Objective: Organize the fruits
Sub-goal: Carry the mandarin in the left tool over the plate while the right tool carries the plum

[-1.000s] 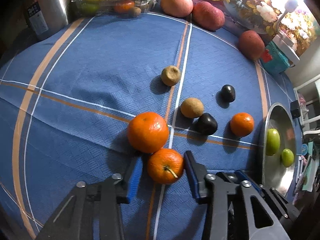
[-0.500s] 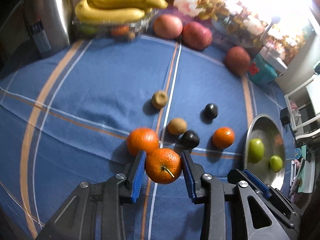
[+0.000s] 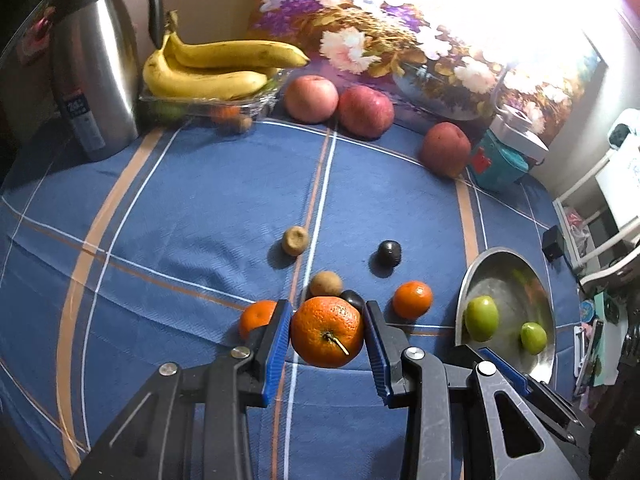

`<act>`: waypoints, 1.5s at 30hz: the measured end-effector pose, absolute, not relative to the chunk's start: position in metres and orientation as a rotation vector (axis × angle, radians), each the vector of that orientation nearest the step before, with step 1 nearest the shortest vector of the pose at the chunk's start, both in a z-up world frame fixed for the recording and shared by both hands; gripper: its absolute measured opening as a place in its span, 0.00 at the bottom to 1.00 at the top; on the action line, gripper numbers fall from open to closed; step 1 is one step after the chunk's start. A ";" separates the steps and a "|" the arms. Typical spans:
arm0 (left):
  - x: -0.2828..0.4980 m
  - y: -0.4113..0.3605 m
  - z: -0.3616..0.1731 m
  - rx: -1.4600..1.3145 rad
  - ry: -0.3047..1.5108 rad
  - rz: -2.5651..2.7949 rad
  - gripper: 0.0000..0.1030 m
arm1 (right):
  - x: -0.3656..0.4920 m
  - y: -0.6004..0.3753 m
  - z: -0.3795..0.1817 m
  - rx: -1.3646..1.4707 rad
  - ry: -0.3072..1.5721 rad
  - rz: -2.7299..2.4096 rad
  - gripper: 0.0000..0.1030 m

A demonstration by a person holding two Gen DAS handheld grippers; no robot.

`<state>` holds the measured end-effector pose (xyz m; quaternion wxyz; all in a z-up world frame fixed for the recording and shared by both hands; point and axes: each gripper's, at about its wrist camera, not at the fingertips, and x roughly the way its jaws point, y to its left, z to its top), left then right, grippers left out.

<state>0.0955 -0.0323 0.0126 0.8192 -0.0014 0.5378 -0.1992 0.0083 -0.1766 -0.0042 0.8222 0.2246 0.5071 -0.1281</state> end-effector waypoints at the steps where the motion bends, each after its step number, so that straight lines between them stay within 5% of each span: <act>1: 0.094 -0.035 0.013 0.003 1.144 -0.427 0.38 | 0.007 -0.178 -0.004 0.483 1.080 -0.275 0.28; 45: 0.004 -0.187 -0.007 0.320 1.053 -0.761 0.38 | -0.068 -0.300 -0.002 0.626 1.045 -0.660 0.29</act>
